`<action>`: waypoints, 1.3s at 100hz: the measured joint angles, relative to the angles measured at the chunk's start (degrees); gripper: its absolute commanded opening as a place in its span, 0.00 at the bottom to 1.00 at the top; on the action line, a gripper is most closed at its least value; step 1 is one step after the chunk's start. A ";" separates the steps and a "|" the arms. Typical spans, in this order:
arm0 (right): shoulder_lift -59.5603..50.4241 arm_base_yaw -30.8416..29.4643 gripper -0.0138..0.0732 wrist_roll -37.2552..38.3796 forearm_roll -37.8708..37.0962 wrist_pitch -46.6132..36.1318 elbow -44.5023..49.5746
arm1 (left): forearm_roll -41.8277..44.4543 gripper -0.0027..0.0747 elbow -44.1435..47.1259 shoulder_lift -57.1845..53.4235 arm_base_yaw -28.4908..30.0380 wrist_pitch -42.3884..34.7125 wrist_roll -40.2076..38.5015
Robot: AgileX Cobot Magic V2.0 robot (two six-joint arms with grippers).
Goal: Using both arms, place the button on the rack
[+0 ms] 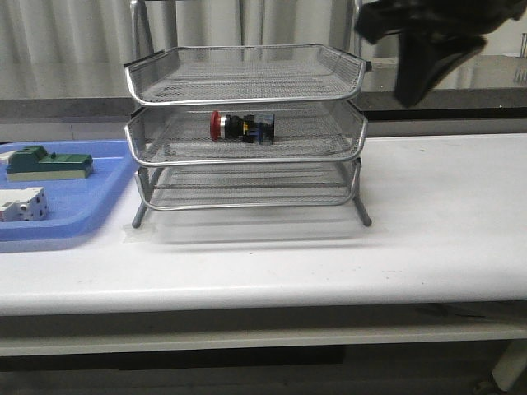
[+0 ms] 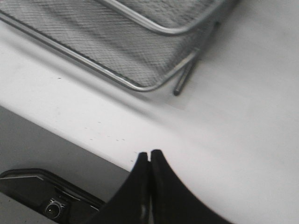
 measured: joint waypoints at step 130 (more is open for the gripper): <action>-65.93 -11.02 0.08 19.91 -15.32 -12.86 40.91 | 0.00 0.04 0.00 0.00 0.00 0.00 0.00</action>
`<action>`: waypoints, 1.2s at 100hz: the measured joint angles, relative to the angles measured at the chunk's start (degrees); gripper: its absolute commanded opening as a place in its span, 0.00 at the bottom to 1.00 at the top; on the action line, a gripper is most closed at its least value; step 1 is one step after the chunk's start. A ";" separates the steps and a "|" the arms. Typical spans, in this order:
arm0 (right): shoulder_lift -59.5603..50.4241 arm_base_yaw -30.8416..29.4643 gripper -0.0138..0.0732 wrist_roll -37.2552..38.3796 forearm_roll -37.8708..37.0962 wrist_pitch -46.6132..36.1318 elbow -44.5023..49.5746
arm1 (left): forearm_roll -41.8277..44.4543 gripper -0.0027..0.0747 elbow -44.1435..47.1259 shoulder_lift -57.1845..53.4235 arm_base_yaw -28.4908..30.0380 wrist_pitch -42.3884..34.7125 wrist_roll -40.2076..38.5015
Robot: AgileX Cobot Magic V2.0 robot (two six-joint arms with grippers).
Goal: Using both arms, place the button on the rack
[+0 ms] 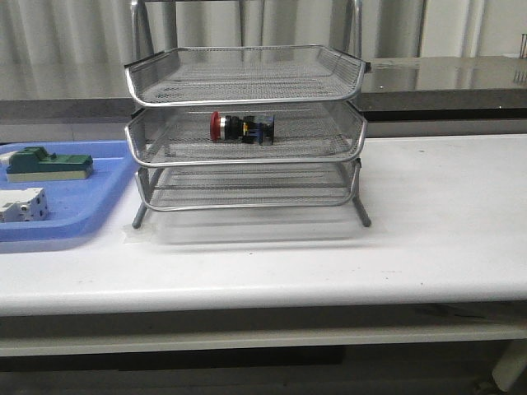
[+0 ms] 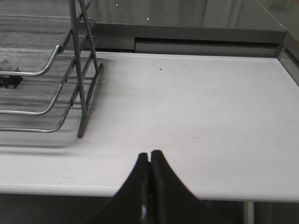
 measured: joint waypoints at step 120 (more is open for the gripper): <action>-2.65 0.00 0.08 -1.18 2.89 -2.31 4.03 | 0.00 0.04 0.00 0.00 0.00 0.00 0.00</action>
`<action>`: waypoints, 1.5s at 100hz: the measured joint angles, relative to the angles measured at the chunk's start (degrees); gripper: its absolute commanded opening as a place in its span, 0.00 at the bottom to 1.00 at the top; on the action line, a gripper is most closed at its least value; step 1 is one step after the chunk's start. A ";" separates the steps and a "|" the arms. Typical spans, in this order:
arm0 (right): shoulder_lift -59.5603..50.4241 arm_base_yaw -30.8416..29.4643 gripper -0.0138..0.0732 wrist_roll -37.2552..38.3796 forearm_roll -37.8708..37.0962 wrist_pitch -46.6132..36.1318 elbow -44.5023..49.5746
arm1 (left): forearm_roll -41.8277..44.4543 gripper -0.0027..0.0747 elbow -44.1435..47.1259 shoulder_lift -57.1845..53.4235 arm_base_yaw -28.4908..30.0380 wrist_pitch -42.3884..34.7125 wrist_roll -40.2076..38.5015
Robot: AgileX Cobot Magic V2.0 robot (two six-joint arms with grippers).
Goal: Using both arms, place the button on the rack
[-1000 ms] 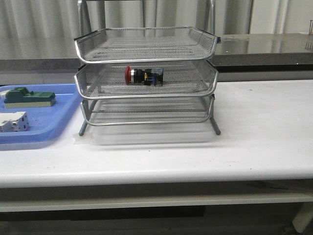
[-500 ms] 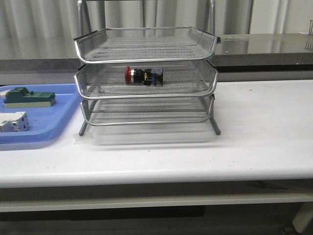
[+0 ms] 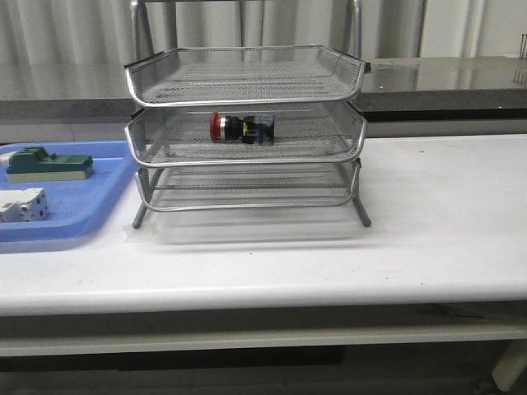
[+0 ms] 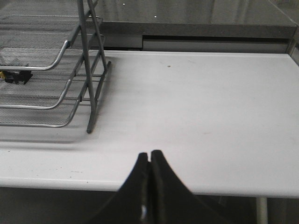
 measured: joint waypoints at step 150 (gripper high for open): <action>-19.52 -7.56 0.08 -9.06 15.15 -19.93 28.03 | 0.00 0.04 0.00 0.00 0.00 0.00 0.00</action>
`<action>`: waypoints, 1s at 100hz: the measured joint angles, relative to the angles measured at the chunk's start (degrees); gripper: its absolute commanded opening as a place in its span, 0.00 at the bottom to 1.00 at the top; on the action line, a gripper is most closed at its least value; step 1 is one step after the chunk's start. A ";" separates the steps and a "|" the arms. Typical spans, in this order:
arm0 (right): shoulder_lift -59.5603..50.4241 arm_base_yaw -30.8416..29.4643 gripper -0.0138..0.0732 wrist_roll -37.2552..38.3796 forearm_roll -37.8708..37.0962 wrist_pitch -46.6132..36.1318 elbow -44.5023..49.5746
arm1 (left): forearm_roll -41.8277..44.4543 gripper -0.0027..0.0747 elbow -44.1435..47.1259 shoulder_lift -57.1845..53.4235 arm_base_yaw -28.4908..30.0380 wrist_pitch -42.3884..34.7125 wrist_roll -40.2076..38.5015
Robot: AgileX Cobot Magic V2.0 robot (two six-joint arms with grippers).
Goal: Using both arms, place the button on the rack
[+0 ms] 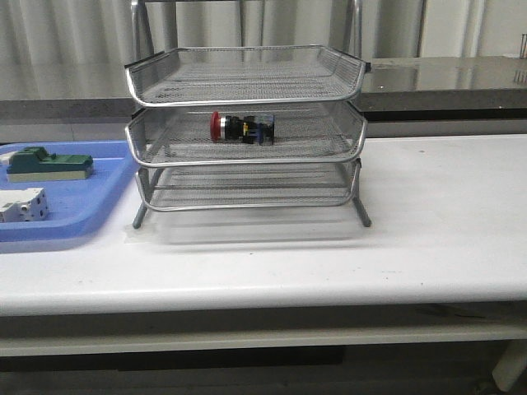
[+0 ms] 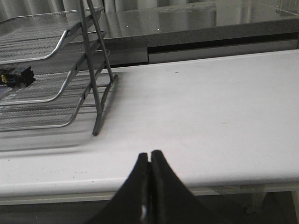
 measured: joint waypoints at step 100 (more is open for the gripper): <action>0.00 0.00 0.08 0.00 0.00 0.00 0.00 | 0.00 0.04 0.00 0.00 0.00 -0.60 0.00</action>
